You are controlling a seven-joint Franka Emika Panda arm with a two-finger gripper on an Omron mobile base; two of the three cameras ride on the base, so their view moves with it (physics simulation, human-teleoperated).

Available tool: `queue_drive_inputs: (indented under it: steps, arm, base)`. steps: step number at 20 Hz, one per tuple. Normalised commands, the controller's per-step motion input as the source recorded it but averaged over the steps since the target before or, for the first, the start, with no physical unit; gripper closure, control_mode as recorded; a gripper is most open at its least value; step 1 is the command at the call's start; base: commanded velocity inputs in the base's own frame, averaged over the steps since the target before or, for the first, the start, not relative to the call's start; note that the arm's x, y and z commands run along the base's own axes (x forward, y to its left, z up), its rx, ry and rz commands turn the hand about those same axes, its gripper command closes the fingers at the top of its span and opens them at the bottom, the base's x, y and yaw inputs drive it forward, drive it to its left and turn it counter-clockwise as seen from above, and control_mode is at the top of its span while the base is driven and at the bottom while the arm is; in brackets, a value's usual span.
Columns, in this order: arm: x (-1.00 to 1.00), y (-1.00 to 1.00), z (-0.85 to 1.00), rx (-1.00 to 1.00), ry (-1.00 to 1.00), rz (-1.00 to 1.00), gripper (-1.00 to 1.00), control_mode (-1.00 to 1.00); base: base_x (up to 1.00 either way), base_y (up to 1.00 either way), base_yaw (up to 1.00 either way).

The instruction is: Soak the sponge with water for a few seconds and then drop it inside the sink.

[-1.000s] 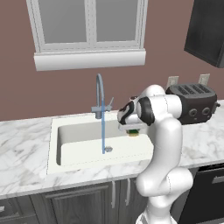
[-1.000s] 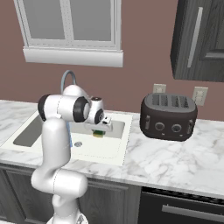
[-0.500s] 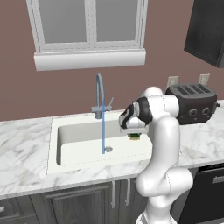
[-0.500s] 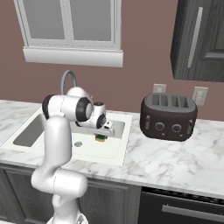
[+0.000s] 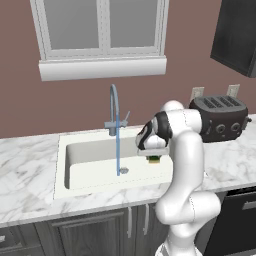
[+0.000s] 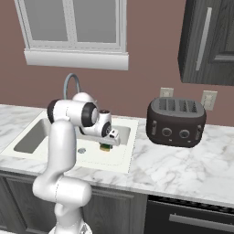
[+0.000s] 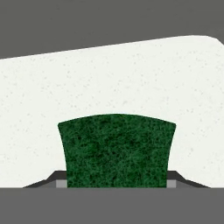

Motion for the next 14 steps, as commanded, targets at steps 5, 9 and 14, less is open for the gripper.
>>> queue_drive_inputs:
  steps: [5,9,14]
  arm:
    - [0.0,0.0,-0.26,0.0,0.01,0.0,1.0,-1.0]
    - [0.0,0.0,-0.24,0.0,0.0,0.0,1.0,-1.0]
    - [0.0,0.0,-0.19,0.0,0.0,0.0,1.0,-1.0]
  base:
    - [0.0,0.0,0.0]
    - [0.0,0.0,0.0]
    - [0.0,0.0,0.0]
